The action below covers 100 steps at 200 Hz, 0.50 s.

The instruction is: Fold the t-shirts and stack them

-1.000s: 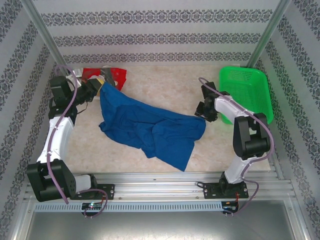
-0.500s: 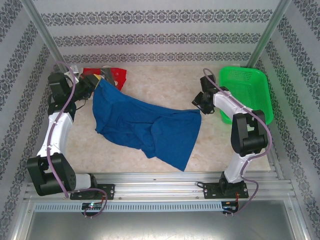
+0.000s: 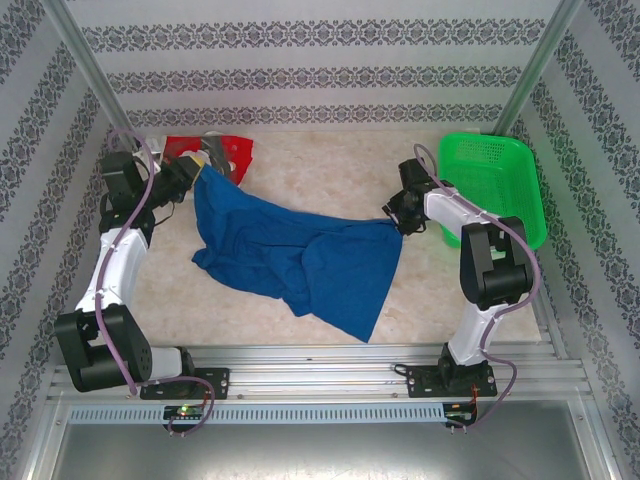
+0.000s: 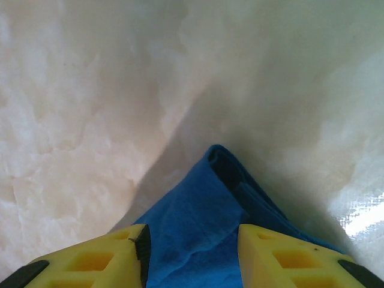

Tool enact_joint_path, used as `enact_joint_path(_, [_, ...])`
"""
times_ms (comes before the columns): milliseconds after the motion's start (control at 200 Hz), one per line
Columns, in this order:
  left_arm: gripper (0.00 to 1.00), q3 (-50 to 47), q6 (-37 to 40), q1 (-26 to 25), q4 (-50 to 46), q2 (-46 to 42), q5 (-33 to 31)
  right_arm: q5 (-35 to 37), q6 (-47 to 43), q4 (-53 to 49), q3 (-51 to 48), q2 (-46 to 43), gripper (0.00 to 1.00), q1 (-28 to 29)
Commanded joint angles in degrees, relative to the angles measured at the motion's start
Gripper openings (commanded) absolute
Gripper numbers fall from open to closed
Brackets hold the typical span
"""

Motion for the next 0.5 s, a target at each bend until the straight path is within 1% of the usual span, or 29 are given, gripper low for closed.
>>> enact_joint_path(0, [0.00, -0.5, 1.4, 0.6, 3.1, -1.3, -0.3, -0.6, 3.2, 2.1, -2.0, -2.8, 0.44, -0.3])
enact_joint_path(495, [0.00, -0.7, 2.0, 0.6, 2.5, -1.2, -0.1, -0.2, 3.2, 3.9, 0.1, 2.1, 0.42, -1.3])
